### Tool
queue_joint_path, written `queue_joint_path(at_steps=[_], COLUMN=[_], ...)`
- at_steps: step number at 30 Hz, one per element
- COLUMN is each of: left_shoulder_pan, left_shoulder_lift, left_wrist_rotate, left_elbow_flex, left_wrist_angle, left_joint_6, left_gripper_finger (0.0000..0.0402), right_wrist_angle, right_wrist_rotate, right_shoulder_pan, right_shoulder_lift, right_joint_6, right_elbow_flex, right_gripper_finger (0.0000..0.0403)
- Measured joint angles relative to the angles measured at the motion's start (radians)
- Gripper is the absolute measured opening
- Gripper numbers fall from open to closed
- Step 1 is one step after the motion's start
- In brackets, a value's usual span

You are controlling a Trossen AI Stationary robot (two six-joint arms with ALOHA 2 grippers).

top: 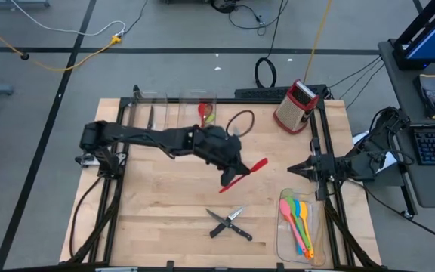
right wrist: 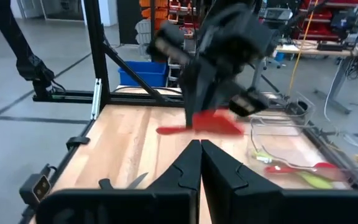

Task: Pick & Place Kitchen Items
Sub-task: Put the red spatula into the bottom transparent bin

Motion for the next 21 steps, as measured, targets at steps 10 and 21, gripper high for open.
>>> queue_joint_path(at_steps=[10,21], left_shoulder_pan=[0.017,0.017], left_shoulder_lift=[-0.014,-0.014], left_wrist_rotate=[0.112,0.069], left_elbow_flex=[0.000,0.001], left_wrist_angle=[0.339,0.641], left_joint_6=[-0.107,-0.163], left_gripper_finger=[0.0003,0.0006], right_wrist_angle=[0.000,0.275], right_wrist_rotate=[-0.003,-0.003], right_shoulder_pan=[0.000,-0.001], right_shoulder_lift=[0.015,0.154], right_joint_6=[0.129,-0.026], right_elbow_flex=[0.000,0.000], right_gripper_finger=[0.0004,0.0005])
